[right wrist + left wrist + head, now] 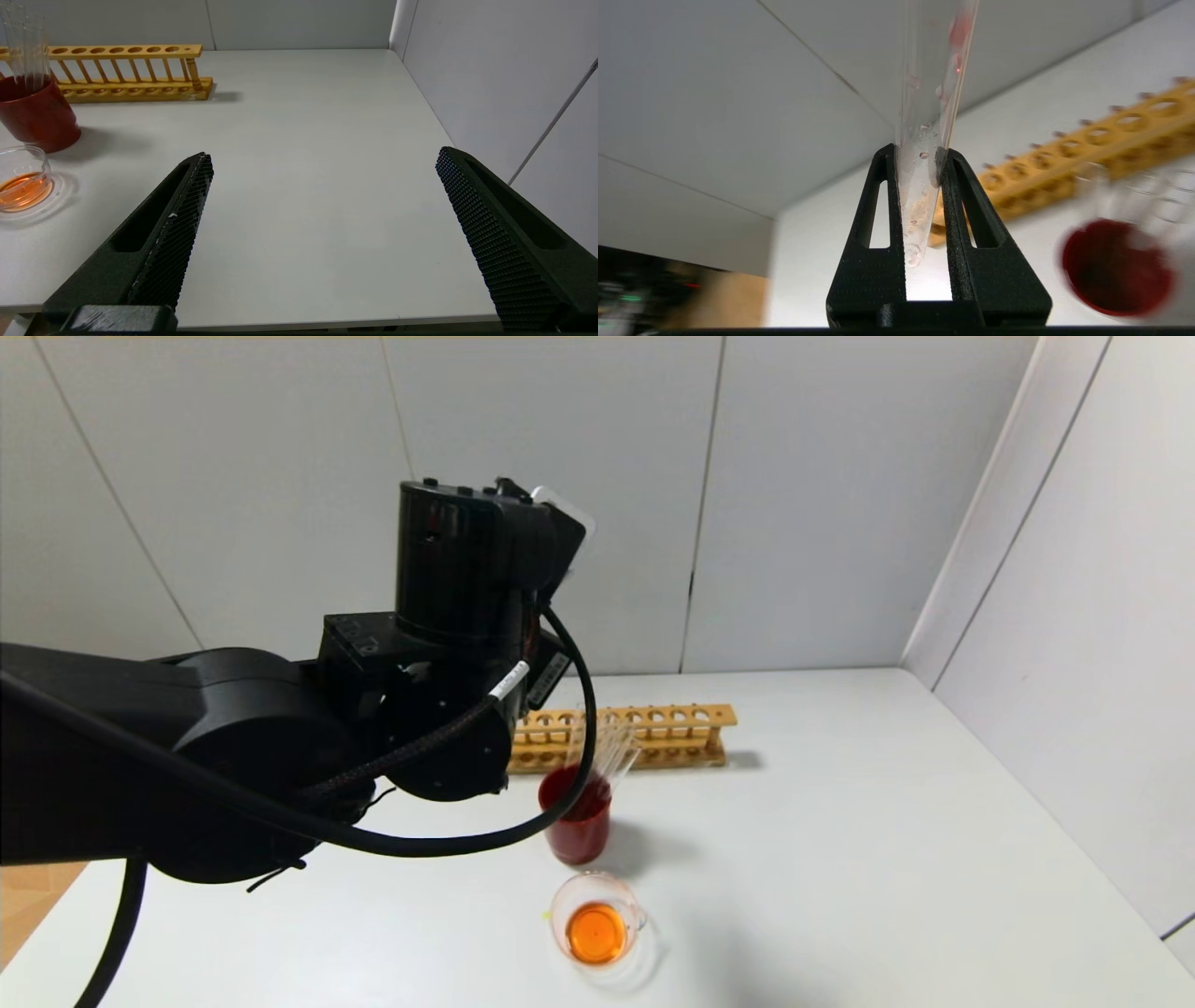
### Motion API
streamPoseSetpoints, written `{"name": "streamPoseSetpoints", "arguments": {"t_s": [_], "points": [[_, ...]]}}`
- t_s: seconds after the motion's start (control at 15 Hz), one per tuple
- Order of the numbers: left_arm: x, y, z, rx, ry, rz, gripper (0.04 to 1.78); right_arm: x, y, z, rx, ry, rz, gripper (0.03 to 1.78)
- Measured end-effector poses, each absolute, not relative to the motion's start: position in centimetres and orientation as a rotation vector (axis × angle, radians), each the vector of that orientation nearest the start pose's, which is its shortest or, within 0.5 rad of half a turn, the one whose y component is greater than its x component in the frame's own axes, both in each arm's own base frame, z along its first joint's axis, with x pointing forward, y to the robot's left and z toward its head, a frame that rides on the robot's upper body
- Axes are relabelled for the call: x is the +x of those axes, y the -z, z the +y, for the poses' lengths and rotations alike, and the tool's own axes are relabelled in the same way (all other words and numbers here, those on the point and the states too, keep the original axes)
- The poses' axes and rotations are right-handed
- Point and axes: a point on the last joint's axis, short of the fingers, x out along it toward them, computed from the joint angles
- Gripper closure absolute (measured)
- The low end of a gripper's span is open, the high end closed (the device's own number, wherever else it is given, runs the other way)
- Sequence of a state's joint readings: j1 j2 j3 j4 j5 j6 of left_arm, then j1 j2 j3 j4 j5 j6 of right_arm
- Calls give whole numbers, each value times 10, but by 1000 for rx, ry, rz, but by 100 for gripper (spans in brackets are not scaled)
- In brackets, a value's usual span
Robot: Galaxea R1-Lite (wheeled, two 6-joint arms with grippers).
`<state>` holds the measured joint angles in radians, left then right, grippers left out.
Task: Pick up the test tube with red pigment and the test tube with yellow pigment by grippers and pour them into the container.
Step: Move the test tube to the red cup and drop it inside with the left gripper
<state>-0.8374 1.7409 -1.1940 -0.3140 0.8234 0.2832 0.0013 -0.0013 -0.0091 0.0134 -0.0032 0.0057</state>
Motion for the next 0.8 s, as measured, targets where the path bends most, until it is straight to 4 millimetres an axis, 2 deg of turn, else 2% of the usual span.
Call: {"name": "streamPoseSetpoints", "arguments": {"t_s": [0.4, 0.6, 0.8], "points": [[228, -244, -235, 41, 219, 250, 152, -24, -77, 0, 6, 1, 3, 7], [224, -233, -231, -53, 258, 296, 152, -24, -77, 0, 6, 2, 3, 7], [226, -217, -230, -66, 287, 323, 152, -24, -77, 0, 6, 2, 3, 7]]}}
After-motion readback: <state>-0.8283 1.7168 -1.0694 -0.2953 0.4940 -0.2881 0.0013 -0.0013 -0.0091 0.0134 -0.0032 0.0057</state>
